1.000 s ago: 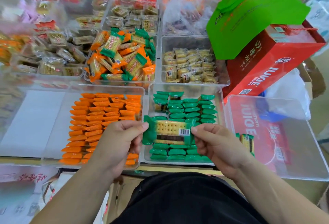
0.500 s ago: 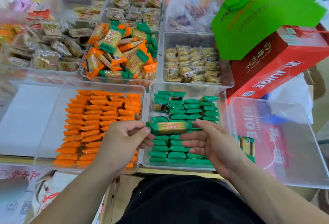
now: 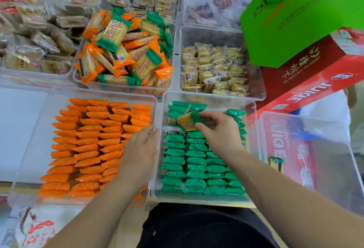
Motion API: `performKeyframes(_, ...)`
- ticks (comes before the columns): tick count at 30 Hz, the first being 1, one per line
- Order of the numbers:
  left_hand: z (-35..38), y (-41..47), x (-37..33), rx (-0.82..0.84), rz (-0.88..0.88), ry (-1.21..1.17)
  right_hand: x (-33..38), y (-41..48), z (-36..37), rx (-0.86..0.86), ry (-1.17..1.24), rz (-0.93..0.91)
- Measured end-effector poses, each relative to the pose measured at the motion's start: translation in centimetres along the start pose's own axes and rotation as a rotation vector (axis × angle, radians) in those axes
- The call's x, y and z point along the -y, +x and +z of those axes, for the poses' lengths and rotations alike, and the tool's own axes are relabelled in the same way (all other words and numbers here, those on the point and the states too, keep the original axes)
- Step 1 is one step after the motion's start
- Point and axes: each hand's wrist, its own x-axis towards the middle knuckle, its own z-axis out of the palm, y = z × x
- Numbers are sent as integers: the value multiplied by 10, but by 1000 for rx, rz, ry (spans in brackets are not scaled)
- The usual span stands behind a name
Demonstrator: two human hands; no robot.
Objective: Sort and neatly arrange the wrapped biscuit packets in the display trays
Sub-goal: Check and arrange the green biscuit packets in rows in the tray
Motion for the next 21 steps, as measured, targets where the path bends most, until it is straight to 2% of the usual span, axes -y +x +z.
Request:
performKeyframes(4, 13, -4, 7, -76, 58, 20, -4, 13, 26, 138, -281, -269)
performKeyframes(9, 14, -5, 7, -115, 67, -26, -25, 31, 57, 298, -582, -388)
performKeyframes(13, 14, -6, 6, -126, 60, -66, -40, 37, 73, 221, -807, -572)
performKeyframes(16, 16, -6, 6, -136, 49, -81, -41, 38, 73, 202, -820, -671)
performKeyframes(18, 17, -6, 7, -141, 44, -95, -38, 41, 70, 168, -790, -671)
performKeyframes(21, 17, -6, 6, -137, 45, -103, -30, 50, 68, 58, -769, -576)
